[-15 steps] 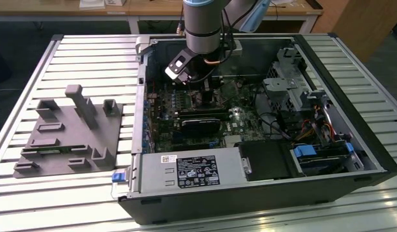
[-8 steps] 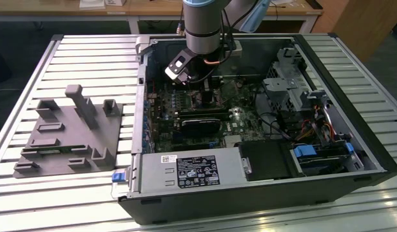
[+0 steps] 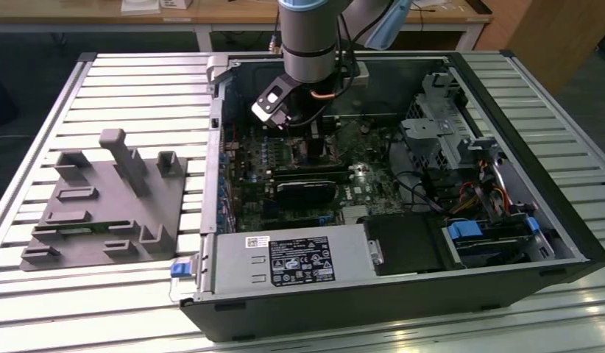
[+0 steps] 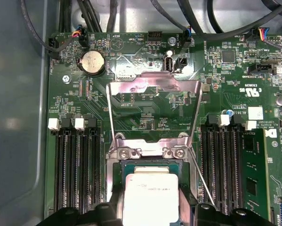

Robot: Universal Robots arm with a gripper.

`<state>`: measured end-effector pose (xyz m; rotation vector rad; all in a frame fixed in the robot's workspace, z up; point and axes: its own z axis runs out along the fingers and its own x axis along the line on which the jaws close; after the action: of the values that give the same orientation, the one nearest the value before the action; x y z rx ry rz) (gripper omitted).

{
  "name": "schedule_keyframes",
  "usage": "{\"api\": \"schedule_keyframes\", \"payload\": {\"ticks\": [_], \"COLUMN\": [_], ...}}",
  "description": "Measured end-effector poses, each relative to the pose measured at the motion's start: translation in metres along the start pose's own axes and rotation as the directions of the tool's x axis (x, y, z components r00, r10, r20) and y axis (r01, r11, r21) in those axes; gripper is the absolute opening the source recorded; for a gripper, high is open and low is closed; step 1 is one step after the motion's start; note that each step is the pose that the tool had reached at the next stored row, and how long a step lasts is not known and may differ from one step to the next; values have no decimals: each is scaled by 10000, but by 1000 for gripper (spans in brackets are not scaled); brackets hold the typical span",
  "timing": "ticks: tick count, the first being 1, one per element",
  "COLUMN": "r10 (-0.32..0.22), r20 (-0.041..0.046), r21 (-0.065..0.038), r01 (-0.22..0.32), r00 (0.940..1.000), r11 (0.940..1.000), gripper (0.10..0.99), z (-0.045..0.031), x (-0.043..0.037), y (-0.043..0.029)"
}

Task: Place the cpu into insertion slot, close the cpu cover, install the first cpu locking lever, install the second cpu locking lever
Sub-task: 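Place the cpu into insertion slot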

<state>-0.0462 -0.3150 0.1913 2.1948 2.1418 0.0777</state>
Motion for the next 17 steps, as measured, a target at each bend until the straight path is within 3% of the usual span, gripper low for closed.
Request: {"api": "schedule_keyframes", "payload": {"ticks": [1,17], "r10": [0,1], "r20": [3,10], "r21": [1,5], "r01": [0,-1], "r00": [10000,10000], "r11": [10000,10000], "gripper": [612,612], "z": [-1,-35], "x": [-1,-3], "y": [0,2]}}
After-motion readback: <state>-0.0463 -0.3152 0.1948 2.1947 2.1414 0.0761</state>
